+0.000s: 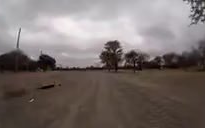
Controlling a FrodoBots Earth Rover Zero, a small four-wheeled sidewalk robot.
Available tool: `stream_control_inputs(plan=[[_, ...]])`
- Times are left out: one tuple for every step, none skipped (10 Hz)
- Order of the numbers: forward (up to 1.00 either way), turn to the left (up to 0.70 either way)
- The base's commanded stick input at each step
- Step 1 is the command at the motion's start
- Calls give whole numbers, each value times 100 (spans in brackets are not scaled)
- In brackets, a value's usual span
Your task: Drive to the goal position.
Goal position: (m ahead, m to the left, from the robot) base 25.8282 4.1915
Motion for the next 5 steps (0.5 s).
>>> stream_control_inputs(plan=[[70,-1],[70,-1],[70,-1],[70,-1],[70,-1]])
